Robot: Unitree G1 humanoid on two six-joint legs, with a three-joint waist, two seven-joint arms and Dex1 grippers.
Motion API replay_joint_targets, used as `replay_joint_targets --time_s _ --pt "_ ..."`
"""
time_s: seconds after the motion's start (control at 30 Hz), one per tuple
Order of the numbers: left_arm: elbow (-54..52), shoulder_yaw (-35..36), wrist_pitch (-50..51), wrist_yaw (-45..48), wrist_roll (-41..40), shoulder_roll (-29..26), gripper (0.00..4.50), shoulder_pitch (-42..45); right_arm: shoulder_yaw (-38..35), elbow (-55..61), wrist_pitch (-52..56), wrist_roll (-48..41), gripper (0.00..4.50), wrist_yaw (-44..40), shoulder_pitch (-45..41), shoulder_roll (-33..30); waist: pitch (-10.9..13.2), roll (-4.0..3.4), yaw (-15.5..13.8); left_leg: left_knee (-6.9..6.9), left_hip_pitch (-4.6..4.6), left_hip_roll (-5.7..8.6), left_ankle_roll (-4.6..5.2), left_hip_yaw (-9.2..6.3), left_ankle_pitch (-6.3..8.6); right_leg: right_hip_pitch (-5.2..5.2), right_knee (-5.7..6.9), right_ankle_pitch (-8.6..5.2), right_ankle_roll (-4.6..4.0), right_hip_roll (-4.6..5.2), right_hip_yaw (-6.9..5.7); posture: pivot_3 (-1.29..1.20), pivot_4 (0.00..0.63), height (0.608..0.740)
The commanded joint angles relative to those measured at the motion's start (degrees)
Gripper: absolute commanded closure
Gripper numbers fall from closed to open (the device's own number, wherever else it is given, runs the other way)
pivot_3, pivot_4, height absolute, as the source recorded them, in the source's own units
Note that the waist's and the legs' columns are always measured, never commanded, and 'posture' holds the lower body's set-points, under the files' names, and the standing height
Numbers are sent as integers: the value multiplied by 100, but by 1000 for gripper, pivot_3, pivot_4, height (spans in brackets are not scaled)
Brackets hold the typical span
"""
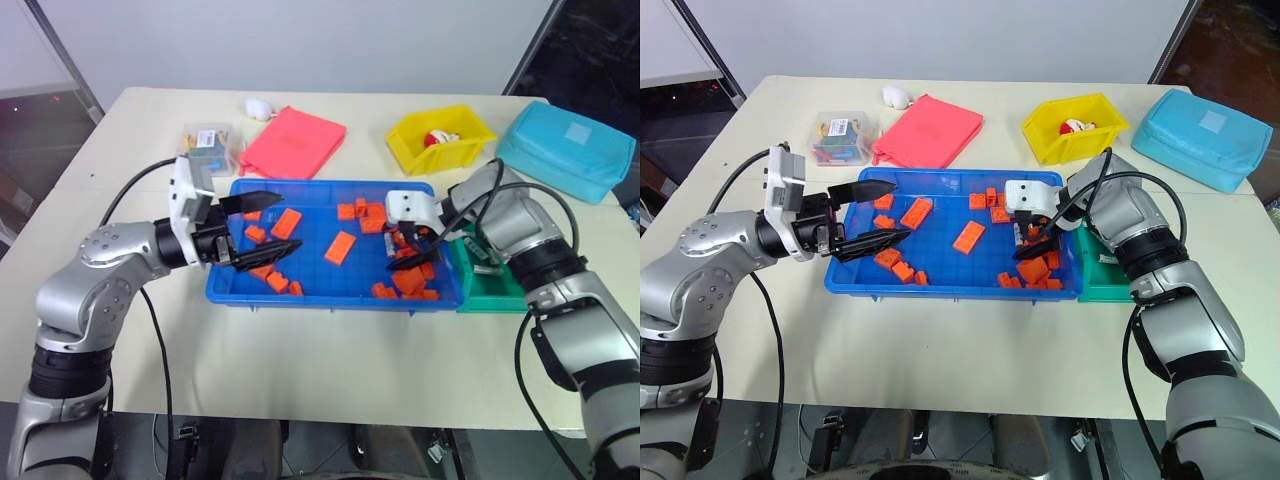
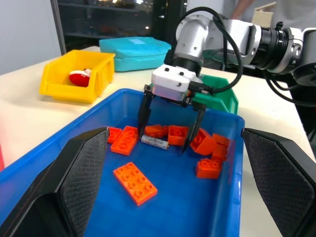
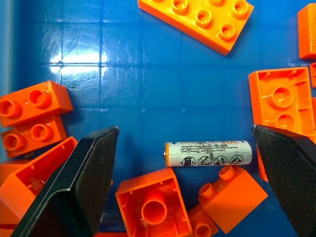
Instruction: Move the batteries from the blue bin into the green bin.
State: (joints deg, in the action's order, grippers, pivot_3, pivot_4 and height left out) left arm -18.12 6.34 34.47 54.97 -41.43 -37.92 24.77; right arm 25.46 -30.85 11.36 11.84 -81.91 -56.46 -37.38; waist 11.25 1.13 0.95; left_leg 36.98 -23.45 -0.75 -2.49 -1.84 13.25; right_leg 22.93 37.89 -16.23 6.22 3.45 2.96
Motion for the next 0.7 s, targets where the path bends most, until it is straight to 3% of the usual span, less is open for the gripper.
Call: replay_joint_targets --time_s 0.03,0.53,0.63,0.7 --pt "-36 41 -135 -29 29 45 0 31 196 -266 -137 221 40 -37 -28 84 1 -1 10 0 0 0 0 0 0 0 0 0 0 -1 0 0 150 740" --pt "-81 31 -251 -175 148 197 0 -29 201 -1238 -558 560 40 394 -435 567 -4 7 110 1 11 -10 0 0 0 -10 0 0 0 -10 0 0 150 740" --pt "-62 28 -273 -181 156 211 0 -15 213 -1175 -538 563 851 404 -392 634 -5 7 165 1 14 -10 0 -1 0 -14 0 0 0 -10 0 0 150 740" --pt "-54 24 -282 -187 162 222 0 -7 223 -1143 -531 569 1758 426 -346 659 -5 7 167 0 15 -11 0 -2 0 -13 2 0 0 -12 0 0 150 740"
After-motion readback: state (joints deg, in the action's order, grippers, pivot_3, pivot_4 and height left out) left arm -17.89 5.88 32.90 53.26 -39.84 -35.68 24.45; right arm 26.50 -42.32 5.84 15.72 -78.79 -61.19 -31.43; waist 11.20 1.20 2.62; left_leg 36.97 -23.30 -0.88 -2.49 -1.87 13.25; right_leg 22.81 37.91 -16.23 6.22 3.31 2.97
